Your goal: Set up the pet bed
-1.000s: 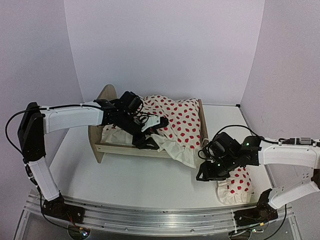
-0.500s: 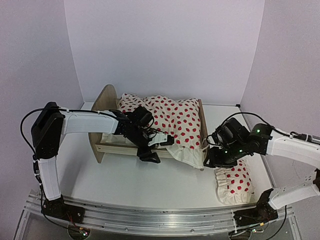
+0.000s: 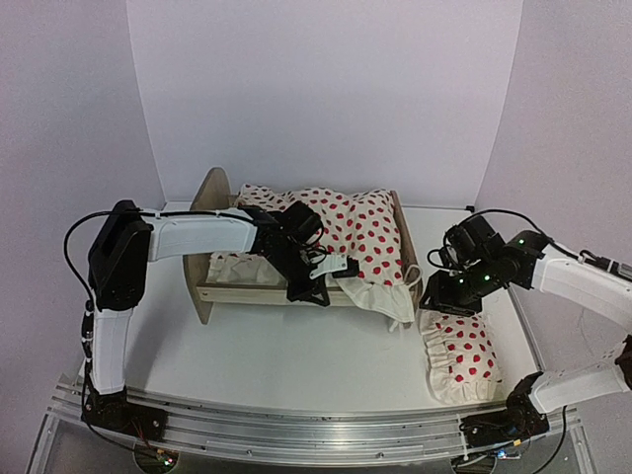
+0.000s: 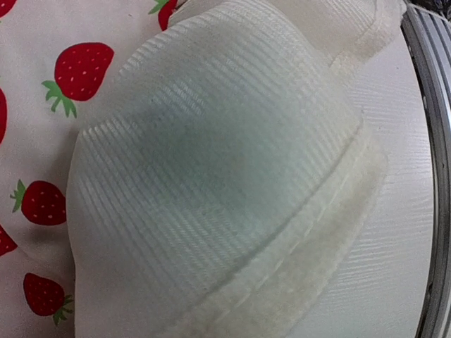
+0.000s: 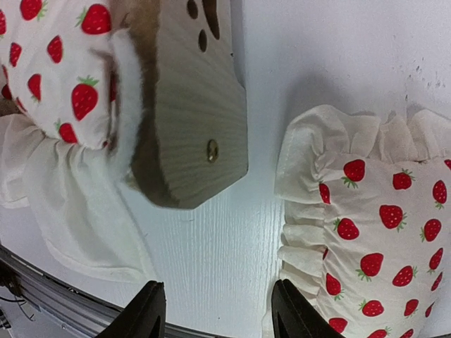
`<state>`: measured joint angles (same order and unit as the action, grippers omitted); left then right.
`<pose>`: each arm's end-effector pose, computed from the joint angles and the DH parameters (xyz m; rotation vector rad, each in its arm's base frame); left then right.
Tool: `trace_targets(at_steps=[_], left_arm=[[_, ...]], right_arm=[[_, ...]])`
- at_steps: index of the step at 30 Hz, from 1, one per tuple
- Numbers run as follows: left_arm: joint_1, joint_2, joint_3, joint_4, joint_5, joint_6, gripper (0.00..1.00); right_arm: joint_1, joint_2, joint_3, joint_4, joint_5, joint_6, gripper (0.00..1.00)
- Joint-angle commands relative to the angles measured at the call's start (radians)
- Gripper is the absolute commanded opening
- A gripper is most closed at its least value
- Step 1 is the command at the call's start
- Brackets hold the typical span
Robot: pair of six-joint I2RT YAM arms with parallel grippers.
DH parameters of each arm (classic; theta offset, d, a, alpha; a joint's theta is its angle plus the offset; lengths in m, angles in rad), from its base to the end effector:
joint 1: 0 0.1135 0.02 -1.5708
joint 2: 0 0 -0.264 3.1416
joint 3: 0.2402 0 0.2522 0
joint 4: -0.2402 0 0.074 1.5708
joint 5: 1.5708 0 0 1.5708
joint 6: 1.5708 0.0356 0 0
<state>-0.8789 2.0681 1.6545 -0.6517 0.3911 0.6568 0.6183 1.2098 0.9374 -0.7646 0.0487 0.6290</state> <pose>0.2742 -0.3522 0.2085 1.9183 1.7936 -0.5914 0.1921 0.1346 0.2580 0.0319 2.6560 0.3716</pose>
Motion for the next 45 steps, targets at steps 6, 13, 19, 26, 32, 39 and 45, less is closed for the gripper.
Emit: trace_targets(at_steps=[6, 13, 19, 26, 32, 39, 45], left_arm=[[0.094, 0.02, 0.55, -0.253, 0.14, -0.283, 0.0], [0.094, -0.03, 0.624, -0.245, 0.246, -0.352, 0.0], [0.092, -0.059, 0.658, -0.204, 0.31, -0.403, 0.0], [0.075, -0.073, 0.679, -0.161, 0.334, -0.437, 0.0], [0.067, -0.075, 0.719, -0.132, 0.357, -0.484, 0.0], [0.067, -0.095, 0.722, -0.13, 0.402, -0.478, 0.0], [0.073, -0.106, 0.745, -0.133, 0.427, -0.437, 0.0]], right_arm=[[-0.064, -0.032, 0.166, -0.038, -0.04, -0.134, 0.5], [-0.065, -0.107, 0.096, 0.173, -0.005, -0.225, 0.42], [-0.057, -0.163, -0.191, 0.802, -0.053, -0.289, 0.33], [0.095, 0.013, -0.425, 1.528, 0.152, -0.542, 0.38], [0.152, 0.303, -0.511, 2.136, 0.403, -0.645, 0.45], [0.152, 0.523, -0.347, 2.246, 0.591, -0.904, 0.58], [0.149, 0.681, -0.172, 2.259, 0.743, -1.118, 0.58]])
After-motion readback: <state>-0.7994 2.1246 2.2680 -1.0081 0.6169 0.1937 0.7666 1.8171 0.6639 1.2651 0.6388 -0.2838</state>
